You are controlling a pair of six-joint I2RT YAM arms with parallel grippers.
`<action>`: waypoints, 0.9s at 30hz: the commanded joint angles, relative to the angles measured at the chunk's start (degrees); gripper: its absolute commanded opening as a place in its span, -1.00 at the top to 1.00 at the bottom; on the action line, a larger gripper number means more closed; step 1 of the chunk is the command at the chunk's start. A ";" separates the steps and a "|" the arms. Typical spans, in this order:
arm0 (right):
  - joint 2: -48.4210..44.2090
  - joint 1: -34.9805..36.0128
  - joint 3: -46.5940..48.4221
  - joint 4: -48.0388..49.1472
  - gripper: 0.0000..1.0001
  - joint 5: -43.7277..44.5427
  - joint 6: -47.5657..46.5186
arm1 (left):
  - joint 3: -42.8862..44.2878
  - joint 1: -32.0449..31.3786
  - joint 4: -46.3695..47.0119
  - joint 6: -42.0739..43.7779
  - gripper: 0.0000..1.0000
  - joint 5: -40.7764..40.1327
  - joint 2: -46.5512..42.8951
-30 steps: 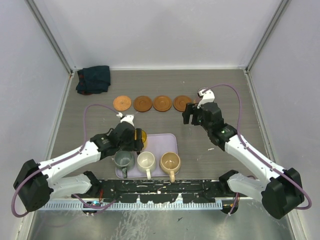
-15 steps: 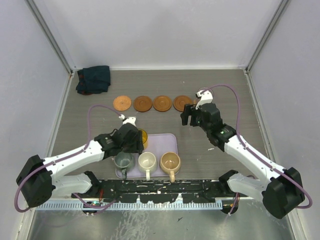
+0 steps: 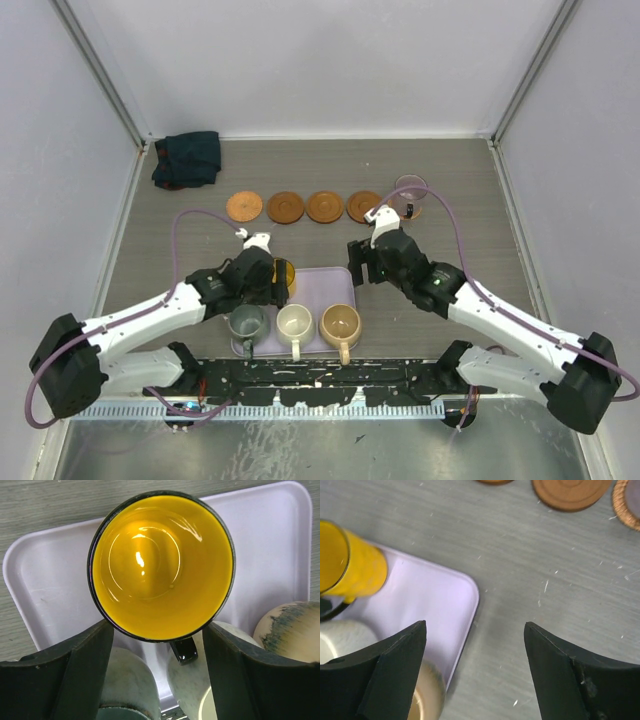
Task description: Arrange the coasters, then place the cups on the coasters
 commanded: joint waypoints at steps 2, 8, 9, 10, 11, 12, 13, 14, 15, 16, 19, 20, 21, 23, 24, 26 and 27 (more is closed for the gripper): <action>-5.12 5.66 6.06 -11.24 -0.73 1.15 4.28 | 0.44 -0.05 3.52 2.06 -0.46 -2.55 -2.87; -10.08 7.93 8.77 -19.02 -0.83 -13.32 7.48 | 1.21 -0.06 3.72 2.61 -0.46 -1.74 -2.11; -10.68 8.11 8.80 -19.78 -0.84 -14.81 8.12 | 1.06 -0.07 3.82 2.49 -0.46 -1.65 -2.27; -11.39 8.49 8.62 -20.88 -0.86 -15.97 8.83 | 0.92 0.00 3.97 2.44 -0.46 -1.64 -2.61; -12.15 9.00 8.22 -21.65 -0.93 -16.74 9.55 | 0.67 0.01 4.14 2.28 -0.46 -1.63 -2.86; -13.02 9.33 7.51 -22.32 -0.99 -17.20 10.31 | 0.43 0.02 4.26 2.10 -0.46 -1.70 -3.26; -13.95 9.74 6.91 -23.04 -1.00 -17.30 10.97 | 0.23 -0.01 4.35 2.00 -0.46 -1.79 -3.49; -14.93 10.09 6.18 -23.51 -1.00 -17.27 11.76 | 0.09 -0.05 4.33 1.96 -0.46 -1.93 -3.67; -16.24 10.41 5.37 -23.79 -1.00 -17.27 12.39 | 0.06 -0.01 4.11 1.95 -0.46 -2.17 -3.86; -17.25 10.70 4.56 -23.91 -1.00 -17.37 13.12 | 0.10 0.00 3.81 1.95 -0.46 -2.40 -3.92; -19.81 11.33 1.58 -23.59 -1.00 -18.35 15.29 | 0.47 -0.05 2.65 2.34 -0.46 -2.74 -3.73; -20.51 11.55 0.51 -23.31 -1.00 -18.80 15.93 | 0.64 0.01 2.36 2.45 -0.46 -2.89 -3.69; -21.03 11.88 -0.43 -22.98 -1.00 -19.21 16.48 | 0.73 -0.02 2.08 2.48 -0.46 -2.97 -3.67; -21.36 12.56 -1.95 -22.64 -1.00 -19.47 17.14 | 0.78 -0.07 1.84 2.44 -0.46 -3.31 -3.70; -21.25 12.99 -2.48 -22.53 -1.00 -19.43 17.22 | 0.65 -0.06 1.75 2.28 -0.46 -3.49 -3.82; -20.40 13.88 -3.24 -22.16 -1.00 -18.98 17.18 | 0.59 -0.01 1.74 1.98 -0.46 -3.67 -3.92; -19.62 14.37 -3.39 -21.90 -1.00 -18.76 16.97 | 0.51 -0.05 1.82 1.89 -0.46 -3.73 -3.93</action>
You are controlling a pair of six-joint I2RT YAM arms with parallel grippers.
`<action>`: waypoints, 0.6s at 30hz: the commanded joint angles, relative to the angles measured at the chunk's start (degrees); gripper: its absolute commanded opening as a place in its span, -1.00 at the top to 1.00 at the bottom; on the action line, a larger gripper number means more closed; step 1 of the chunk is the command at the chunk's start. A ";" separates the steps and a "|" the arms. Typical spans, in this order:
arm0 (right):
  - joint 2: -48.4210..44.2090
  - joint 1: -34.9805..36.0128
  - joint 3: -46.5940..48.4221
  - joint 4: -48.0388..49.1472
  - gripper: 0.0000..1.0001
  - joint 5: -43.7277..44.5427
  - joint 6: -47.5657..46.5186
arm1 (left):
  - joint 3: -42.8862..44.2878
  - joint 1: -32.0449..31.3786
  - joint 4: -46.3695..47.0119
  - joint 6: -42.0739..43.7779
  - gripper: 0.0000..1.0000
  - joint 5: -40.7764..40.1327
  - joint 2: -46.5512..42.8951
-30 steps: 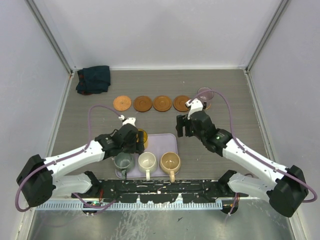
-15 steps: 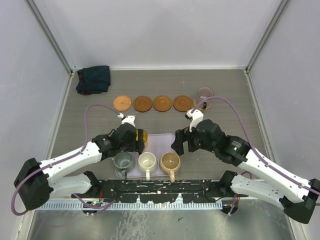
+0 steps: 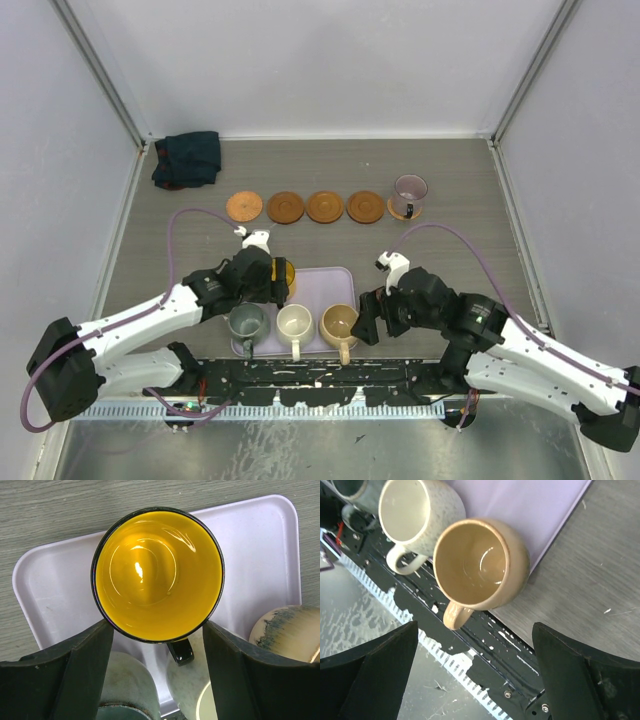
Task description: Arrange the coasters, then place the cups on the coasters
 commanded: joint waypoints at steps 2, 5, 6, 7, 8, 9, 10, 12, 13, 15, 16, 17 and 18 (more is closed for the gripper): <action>3.22 2.60 -0.82 2.89 -1.00 -0.49 1.18 | 0.50 -0.02 0.65 -0.04 -0.46 -2.15 -1.23; 6.77 4.41 -0.84 4.43 -1.00 -0.67 0.50 | 0.50 0.01 0.52 0.04 -0.46 -2.23 -0.87; 7.82 4.90 -0.80 4.96 -1.00 -0.94 0.32 | 0.50 -0.01 0.41 0.13 -0.46 -2.30 -0.76; 9.12 5.34 -0.71 5.72 -1.00 -1.21 0.13 | 0.45 -0.05 0.33 0.14 -0.46 -2.31 -0.68; 10.06 5.64 -0.69 6.22 -1.00 -1.73 -0.07 | 0.37 -0.01 0.28 0.14 -0.46 -2.30 -0.57; 10.87 5.98 -0.69 6.78 -1.00 -2.65 -0.33 | 0.28 -0.02 0.30 0.14 -0.46 -2.39 -0.51; 11.80 6.36 -0.78 7.32 -1.00 -3.12 -0.27 | 0.24 -0.04 0.36 0.14 -0.46 -2.41 -0.46; 13.70 7.22 -1.04 8.21 -1.00 -3.05 0.02 | 0.15 -0.07 0.55 0.14 -0.47 -2.25 -0.35; 14.76 7.55 -1.11 8.40 -1.00 -2.65 0.12 | 0.15 -0.04 0.64 0.14 -0.46 -2.14 -0.30; 16.63 8.56 -1.05 8.34 -1.00 -1.50 0.32 | 0.00 0.00 0.69 0.14 -0.46 -2.04 -0.33; 17.35 9.00 -1.12 8.25 -1.00 -0.82 0.40 | -0.15 0.00 0.80 0.07 -0.46 -1.97 -0.40; 18.17 9.41 -1.20 8.36 -1.00 -0.13 0.54 | -0.32 0.02 0.90 0.05 -0.46 -1.97 -0.49; 18.67 9.80 -1.40 8.36 -1.00 0.40 0.70 | -0.44 -0.05 0.98 0.05 -0.46 -1.97 -0.62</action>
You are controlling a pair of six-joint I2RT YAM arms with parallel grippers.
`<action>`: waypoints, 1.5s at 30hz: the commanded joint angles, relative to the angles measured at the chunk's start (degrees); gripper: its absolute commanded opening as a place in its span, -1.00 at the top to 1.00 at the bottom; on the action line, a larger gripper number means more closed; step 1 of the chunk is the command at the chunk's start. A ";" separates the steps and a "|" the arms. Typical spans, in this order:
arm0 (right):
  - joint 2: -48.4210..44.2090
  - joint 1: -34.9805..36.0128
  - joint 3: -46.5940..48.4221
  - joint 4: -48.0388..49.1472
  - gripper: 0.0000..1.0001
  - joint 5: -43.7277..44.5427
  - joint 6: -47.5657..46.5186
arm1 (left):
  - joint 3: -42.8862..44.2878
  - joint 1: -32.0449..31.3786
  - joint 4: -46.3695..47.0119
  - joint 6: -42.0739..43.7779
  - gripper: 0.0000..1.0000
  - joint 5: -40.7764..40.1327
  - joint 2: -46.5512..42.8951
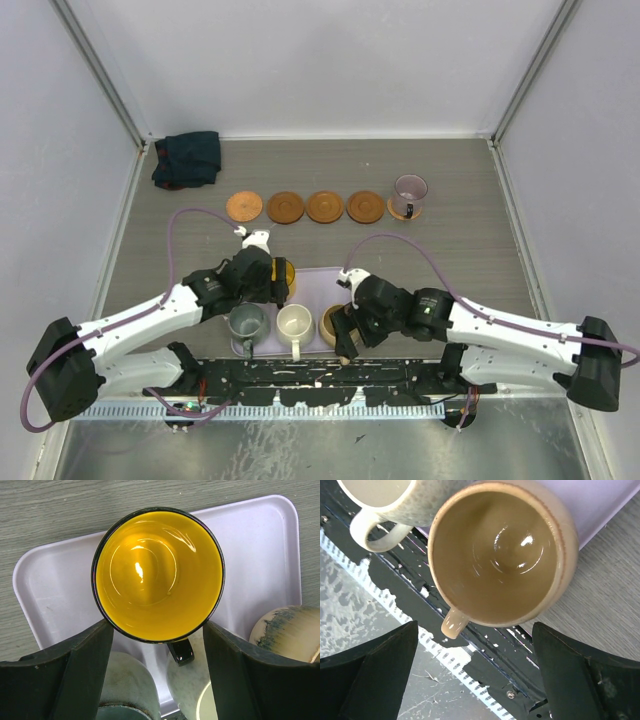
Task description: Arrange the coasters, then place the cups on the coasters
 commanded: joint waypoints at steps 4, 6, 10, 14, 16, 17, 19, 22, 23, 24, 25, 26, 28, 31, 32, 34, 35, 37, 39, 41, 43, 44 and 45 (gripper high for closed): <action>3.70 3.17 -0.94 2.59 -1.00 4.37 1.45 | -0.64 0.01 0.85 0.05 -0.47 -1.80 -0.75; 4.97 4.08 -1.06 2.36 -1.00 6.06 2.12 | -0.64 0.04 0.98 0.05 -0.47 -1.77 -0.70; 8.23 6.30 -0.87 1.07 -1.00 11.26 4.04 | -0.78 -0.04 1.39 -0.02 -0.47 -1.42 -0.34; 10.46 8.30 -0.67 1.33 -0.87 14.98 5.92 | -0.82 0.03 1.44 -0.15 -0.47 -1.35 -0.04; 11.49 9.07 -0.29 1.36 -0.69 16.32 6.55 | -0.86 -0.01 1.50 -0.13 -0.47 -1.21 0.07; 11.89 9.47 -0.05 1.28 -0.62 17.42 6.71 | -0.87 -0.04 1.57 -0.12 -0.47 -1.13 0.02; 12.75 9.85 0.32 1.27 -0.53 19.43 6.99 | -0.91 -0.02 1.69 -0.12 -0.47 -1.02 -0.07; 14.07 10.29 0.95 1.50 -0.46 20.34 7.26 | -0.91 0.01 1.79 -0.05 -0.47 -1.02 -0.02; 14.36 10.47 1.24 1.75 -0.45 20.44 7.30 | -0.91 0.01 1.79 -0.04 -0.47 -0.94 0.02; 14.59 10.71 1.49 1.86 -0.45 20.58 7.36 | -0.91 0.01 1.87 -0.08 -0.47 -0.91 0.00; 14.66 10.92 1.79 1.88 -0.41 20.71 7.38 | -0.89 0.01 1.86 -0.12 -0.47 -0.91 0.00; 14.79 11.03 2.18 1.84 -0.37 20.91 7.37 | -0.91 -0.02 1.92 -0.12 -0.47 -0.86 -0.07; 14.87 11.18 2.87 1.71 -0.23 21.05 7.36 | -0.91 -0.03 2.05 -0.12 -0.47 -0.70 -0.16; 14.96 11.30 3.62 1.45 -0.05 21.21 7.64 | -0.82 -0.02 2.18 0.01 -0.47 -0.45 -0.12; 14.96 11.40 3.70 1.38 -0.04 21.35 7.82 | -0.82 0.00 2.27 0.05 -0.47 -0.42 -0.06; 14.94 11.49 3.88 1.28 -0.03 21.85 8.31 | -0.82 0.01 2.32 0.05 -0.47 -0.18 0.01; 14.93 11.56 3.90 1.20 -0.03 22.29 8.64 | -0.82 -0.01 2.32 0.05 -0.47 -0.09 0.02; 15.10 11.58 3.83 1.22 -0.03 22.78 9.16 | -0.97 -0.04 2.39 0.09 -0.47 0.18 -0.04; 15.40 11.58 3.74 1.33 -0.01 23.19 9.58 | -1.08 -0.03 2.56 0.08 -0.47 0.31 -0.14; 16.03 11.59 3.64 1.43 0.06 23.49 9.81 | -1.08 0.02 2.58 0.13 -0.47 0.35 -0.21; 16.49 11.58 3.71 1.57 0.21 23.71 9.86 | -1.13 0.03 2.58 0.14 -0.47 0.34 -0.23; 16.74 11.57 3.67 1.64 0.28 23.81 9.86 | -1.17 0.03 2.58 0.12 -0.47 0.34 -0.27; 16.84 11.58 3.64 1.81 0.38 23.83 9.79 | -1.24 0.02 2.58 0.04 -0.47 0.37 -0.37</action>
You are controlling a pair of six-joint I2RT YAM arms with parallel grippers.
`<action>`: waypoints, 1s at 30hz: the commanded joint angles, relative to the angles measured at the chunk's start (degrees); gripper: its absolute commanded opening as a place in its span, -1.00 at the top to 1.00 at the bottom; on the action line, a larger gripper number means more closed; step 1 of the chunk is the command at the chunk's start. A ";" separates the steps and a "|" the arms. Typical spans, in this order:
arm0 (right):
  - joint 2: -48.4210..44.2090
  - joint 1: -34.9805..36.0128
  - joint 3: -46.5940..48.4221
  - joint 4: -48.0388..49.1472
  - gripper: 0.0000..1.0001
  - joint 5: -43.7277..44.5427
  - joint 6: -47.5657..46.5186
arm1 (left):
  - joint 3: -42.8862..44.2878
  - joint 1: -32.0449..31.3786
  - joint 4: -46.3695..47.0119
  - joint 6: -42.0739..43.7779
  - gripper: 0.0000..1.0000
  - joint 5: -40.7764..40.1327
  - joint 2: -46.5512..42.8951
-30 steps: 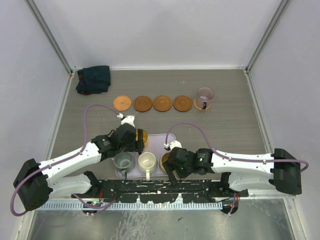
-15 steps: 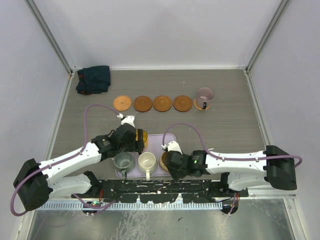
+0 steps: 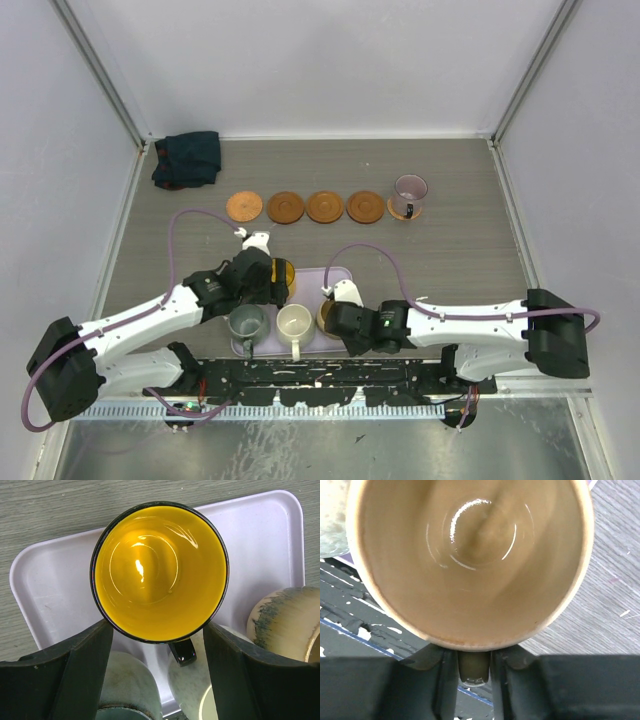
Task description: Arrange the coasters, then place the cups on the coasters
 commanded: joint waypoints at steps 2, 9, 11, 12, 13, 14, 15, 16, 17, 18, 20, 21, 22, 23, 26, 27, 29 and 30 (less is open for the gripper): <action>1.04 0.15 2.00 1.23 0.55 2.99 1.34 | -0.47 0.00 2.04 0.05 -0.47 -0.10 -0.58; 1.11 0.23 2.51 1.14 0.98 5.33 1.21 | -0.85 -0.01 2.30 -0.13 -0.47 -0.19 -0.98; 0.76 0.28 3.01 0.94 0.98 7.14 1.08 | -0.72 -0.02 2.43 -0.05 -0.47 -0.28 -1.03; 0.51 0.24 3.39 0.80 0.98 8.49 1.00 | -0.63 -0.03 2.51 0.03 -0.47 -0.30 -1.05; 0.38 0.25 3.83 0.60 0.98 9.90 0.77 | -0.55 -0.01 2.56 0.05 -0.47 -0.30 -1.09; 0.16 0.24 4.47 0.39 0.98 11.38 0.61 | -0.44 0.00 2.61 0.13 -0.47 -0.38 -1.08; 0.01 0.24 5.07 0.21 0.98 12.89 0.40 | -0.46 -0.04 2.65 0.21 -0.47 -0.39 -1.14; -0.36 0.24 5.60 0.18 0.98 14.28 0.06 | -0.34 -0.01 2.65 0.29 -0.47 -0.39 -1.23; -0.55 0.24 6.09 0.17 0.98 15.79 -0.20 | -0.31 0.03 2.65 0.36 -0.47 -0.39 -1.34; -0.80 0.24 6.62 0.19 0.98 17.09 -0.41 | -0.32 0.03 2.73 0.39 -0.47 -0.34 -1.49; -1.41 0.23 7.39 0.19 0.98 20.11 -0.80 | -0.39 -0.02 2.74 0.48 -0.47 -0.37 -1.91; -1.69 0.24 7.71 0.30 0.98 21.55 -1.01 | -0.40 -0.03 2.70 0.49 -0.47 -0.46 -2.16; -1.95 0.24 7.99 0.41 0.98 23.36 -1.49 | -0.41 0.03 2.65 0.49 -0.47 -0.47 -2.37; -2.12 0.24 8.16 0.51 0.98 24.78 -1.89 | -0.41 -0.04 2.71 0.57 -0.47 -0.44 -2.73; -2.26 0.19 9.10 0.68 0.98 29.79 -3.07 | -0.49 -0.02 2.81 0.74 -0.47 -0.55 -3.38; -2.29 0.09 9.35 0.86 0.98 31.70 -3.72 | -0.57 -0.04 2.93 0.80 -0.47 -0.56 -3.59; -2.14 -1.16 9.91 2.93 0.98 34.20 -6.15 | -0.73 0.01 3.31 0.92 -0.47 -0.48 -3.86; -1.99 -2.31 10.17 4.33 0.98 34.36 -7.88 | -0.79 -0.01 3.49 0.93 -0.47 -0.44 -3.90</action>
